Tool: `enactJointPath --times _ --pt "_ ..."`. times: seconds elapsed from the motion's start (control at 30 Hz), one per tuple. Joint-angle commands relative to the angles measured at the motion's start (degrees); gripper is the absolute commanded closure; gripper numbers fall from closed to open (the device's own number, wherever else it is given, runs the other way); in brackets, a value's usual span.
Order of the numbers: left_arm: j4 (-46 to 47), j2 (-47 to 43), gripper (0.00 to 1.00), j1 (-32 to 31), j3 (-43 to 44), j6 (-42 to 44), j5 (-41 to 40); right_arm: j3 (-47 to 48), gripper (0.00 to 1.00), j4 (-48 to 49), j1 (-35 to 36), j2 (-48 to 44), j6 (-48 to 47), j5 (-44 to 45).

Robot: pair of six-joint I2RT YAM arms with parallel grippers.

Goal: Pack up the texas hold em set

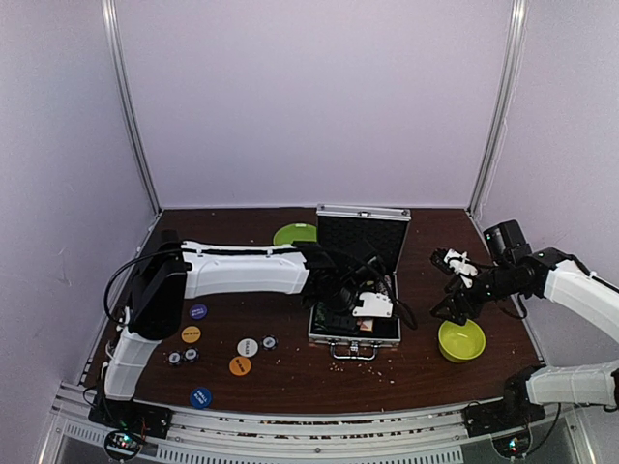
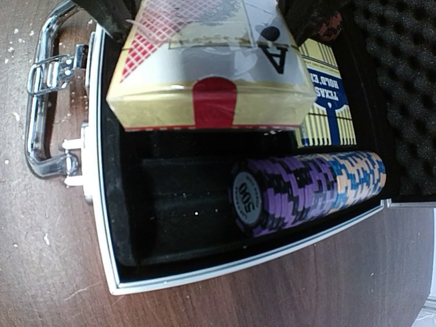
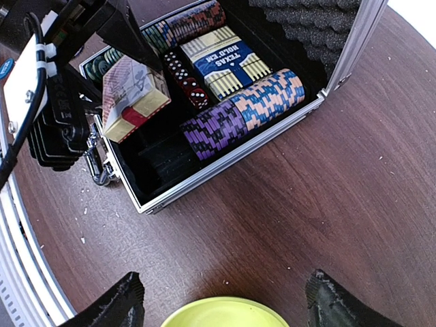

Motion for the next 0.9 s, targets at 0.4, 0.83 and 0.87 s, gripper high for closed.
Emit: enactJointPath --times 0.4,0.83,0.87 --pt "0.19 2.19 0.25 -0.29 2.7 -2.1 2.97 0.59 0.18 -0.83 -0.38 1.24 -0.83 0.82" --pt "2.68 -3.34 0.07 -0.1 2.93 -3.0 1.66 0.75 0.18 -1.05 -0.39 1.97 -0.93 0.68" --pt "3.06 -3.54 0.09 -0.03 3.37 -3.7 1.97 0.75 0.18 -1.09 -0.38 1.97 -0.93 0.68"
